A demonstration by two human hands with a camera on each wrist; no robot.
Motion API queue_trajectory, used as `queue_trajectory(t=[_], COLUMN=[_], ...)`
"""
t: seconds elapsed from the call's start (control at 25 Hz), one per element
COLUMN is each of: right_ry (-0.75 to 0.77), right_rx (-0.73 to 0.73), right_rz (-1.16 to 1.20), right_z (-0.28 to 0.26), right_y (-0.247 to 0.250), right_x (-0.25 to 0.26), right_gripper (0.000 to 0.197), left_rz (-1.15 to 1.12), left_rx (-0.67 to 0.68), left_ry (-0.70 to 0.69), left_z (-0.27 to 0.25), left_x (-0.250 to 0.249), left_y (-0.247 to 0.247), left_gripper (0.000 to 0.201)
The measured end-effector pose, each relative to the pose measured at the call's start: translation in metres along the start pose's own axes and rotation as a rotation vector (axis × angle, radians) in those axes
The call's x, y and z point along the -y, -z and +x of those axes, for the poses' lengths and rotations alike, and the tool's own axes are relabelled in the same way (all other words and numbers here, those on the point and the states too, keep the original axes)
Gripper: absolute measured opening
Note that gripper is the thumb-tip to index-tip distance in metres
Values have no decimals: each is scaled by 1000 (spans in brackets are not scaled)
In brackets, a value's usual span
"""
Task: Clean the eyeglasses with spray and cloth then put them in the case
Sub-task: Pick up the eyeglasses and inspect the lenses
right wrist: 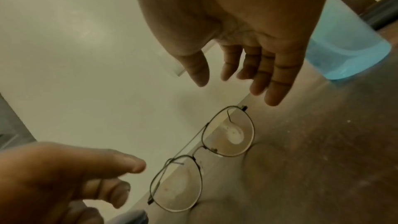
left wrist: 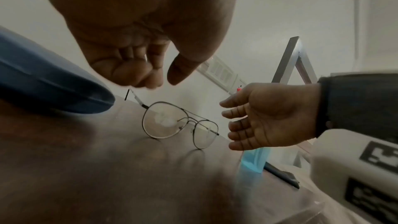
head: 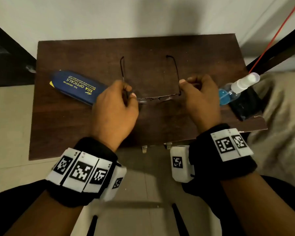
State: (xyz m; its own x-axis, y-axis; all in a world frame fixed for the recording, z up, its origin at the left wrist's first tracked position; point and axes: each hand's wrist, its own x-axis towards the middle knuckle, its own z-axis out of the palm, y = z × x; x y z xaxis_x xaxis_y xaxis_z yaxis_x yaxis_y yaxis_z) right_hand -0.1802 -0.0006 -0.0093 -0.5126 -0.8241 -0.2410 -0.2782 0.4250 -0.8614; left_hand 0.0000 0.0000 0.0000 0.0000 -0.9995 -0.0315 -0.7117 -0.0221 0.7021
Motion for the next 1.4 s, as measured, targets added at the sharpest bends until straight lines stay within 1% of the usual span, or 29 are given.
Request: queue_trajectory(t=[0.12,0.2,0.32,0.44,0.52,0.64,0.72,0.8,0.92,1.08,1.2,1.28,1.4], right_ry=[-69,-122,-115,-84,-41,72,162,253,361,457,516,536,529], right_rx=[58,94,121,172,184,136,129,146,140,140,101,86,124], right_rz=[21,22,8,-14,25,117,236,319,330,309,312,304,338], right_z=[11,15,16,14,12,10,8,6,3,-2,-5,-5,-5], right_y=[-4,-6,-8,-8,-8,-1,6,12,14,12,12,13,15], right_x=[-6,-10,-12,-11,-8,9,22,32,38,40,43,45,45], right_gripper=[30,32,31,34,37,32,29,32,35,28,26,26,29], left_rz=[101,62,-45,-107,-178,-268,-340,-402,-439,-496,-505,-500,-488], left_rx=[-8,13,127,154,114,41,-25,-114,-228,-292,-324,-346,-370], left_ry=[-13,-2,36,55,54,10,-64,-151,-252,-270,-272,-286,-291], left_z=[11,15,15,17,18,21,24,25,23,25,25,26,27], left_x=[11,23,32,35,33,29,25,18,10,12,11,10,11], left_y=[0,-1,-5,-11,-9,0,9,20,32,36,38,38,37], left_gripper=[23,31,46,48,44,44,39,34,29,27,25,23,19])
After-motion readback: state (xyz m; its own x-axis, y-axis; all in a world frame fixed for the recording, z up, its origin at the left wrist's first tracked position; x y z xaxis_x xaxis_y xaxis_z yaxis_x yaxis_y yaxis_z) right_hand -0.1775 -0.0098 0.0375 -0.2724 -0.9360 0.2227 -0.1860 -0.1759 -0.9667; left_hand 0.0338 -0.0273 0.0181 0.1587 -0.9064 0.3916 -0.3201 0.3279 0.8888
